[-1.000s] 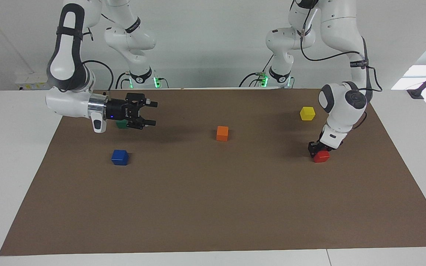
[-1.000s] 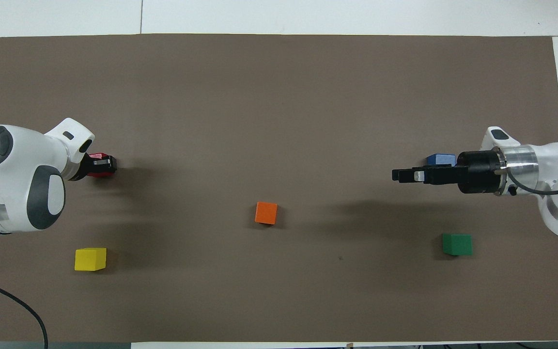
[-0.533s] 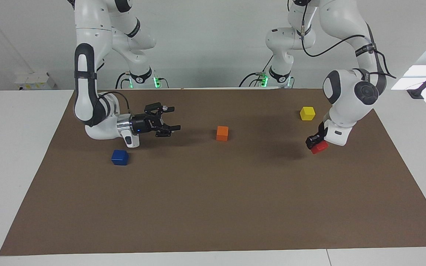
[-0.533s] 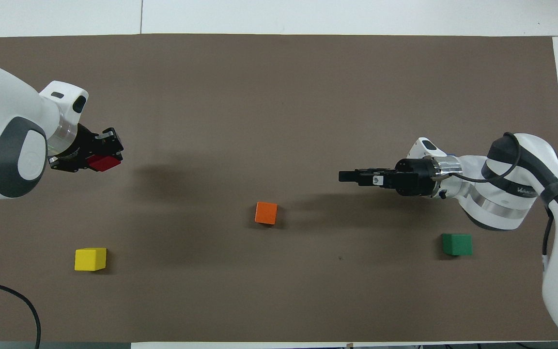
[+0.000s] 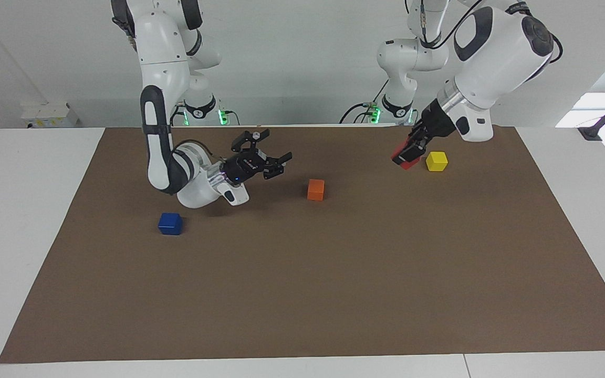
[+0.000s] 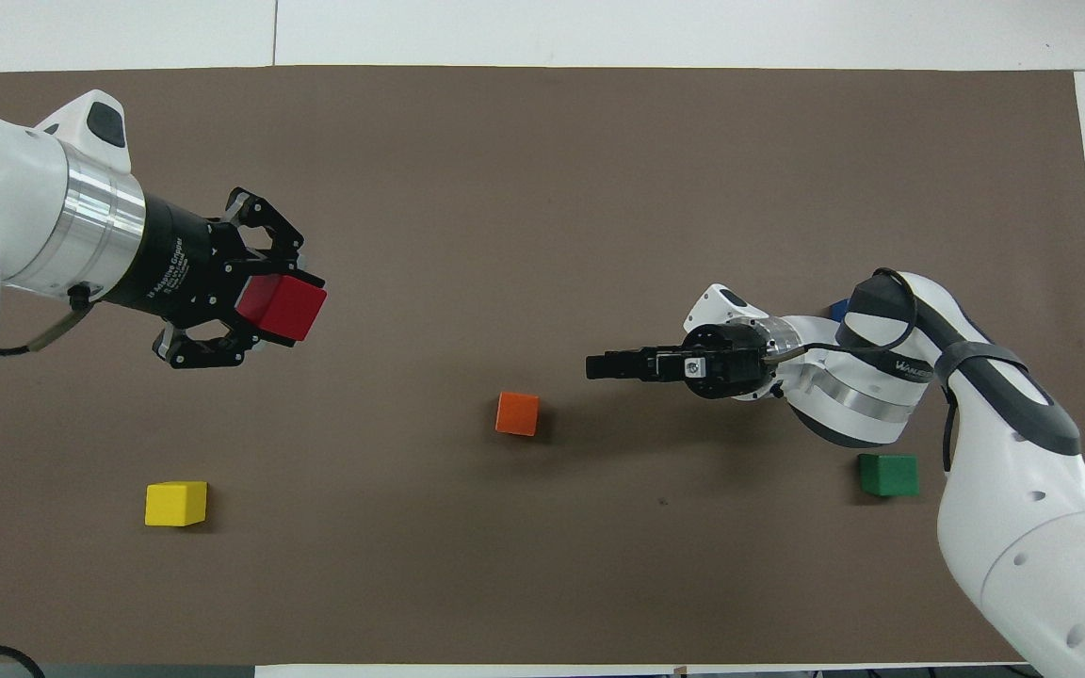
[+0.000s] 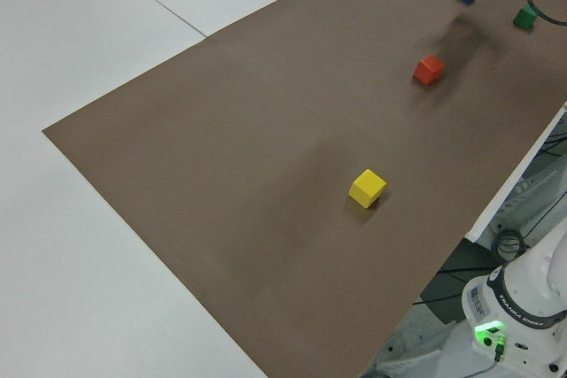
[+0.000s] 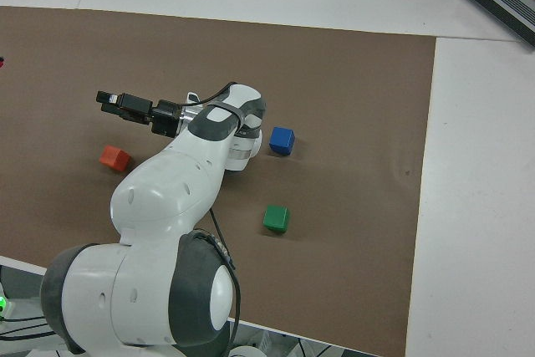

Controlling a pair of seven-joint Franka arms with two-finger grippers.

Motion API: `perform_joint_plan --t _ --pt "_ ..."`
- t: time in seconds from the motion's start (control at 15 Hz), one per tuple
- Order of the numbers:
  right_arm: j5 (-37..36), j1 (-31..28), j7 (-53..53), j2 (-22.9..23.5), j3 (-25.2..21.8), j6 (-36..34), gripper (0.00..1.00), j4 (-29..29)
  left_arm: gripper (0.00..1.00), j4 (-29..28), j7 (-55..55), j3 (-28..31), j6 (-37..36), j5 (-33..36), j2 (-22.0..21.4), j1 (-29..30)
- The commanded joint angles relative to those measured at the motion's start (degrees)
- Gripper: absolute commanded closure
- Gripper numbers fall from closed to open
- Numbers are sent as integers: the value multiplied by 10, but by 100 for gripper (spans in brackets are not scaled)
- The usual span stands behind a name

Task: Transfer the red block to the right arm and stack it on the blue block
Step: 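Lift the red cube with the left gripper while the right gripper approaches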

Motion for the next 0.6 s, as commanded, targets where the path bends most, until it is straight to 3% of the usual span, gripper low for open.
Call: perform_joint_plan --t 0.0,0.13,0.53 --pt "21 14 24 34 7 -38 0 18 100 -13 -91 -18 8 -61 -15 -16" --pt "87 29 50 46 25 -73 0 15 100 -40 -181 -20 62 -112 -25 -29" --pt "180 87 76 61 27 -67 0 31 100 -152 -253 -20 194 -117 -72 -126"
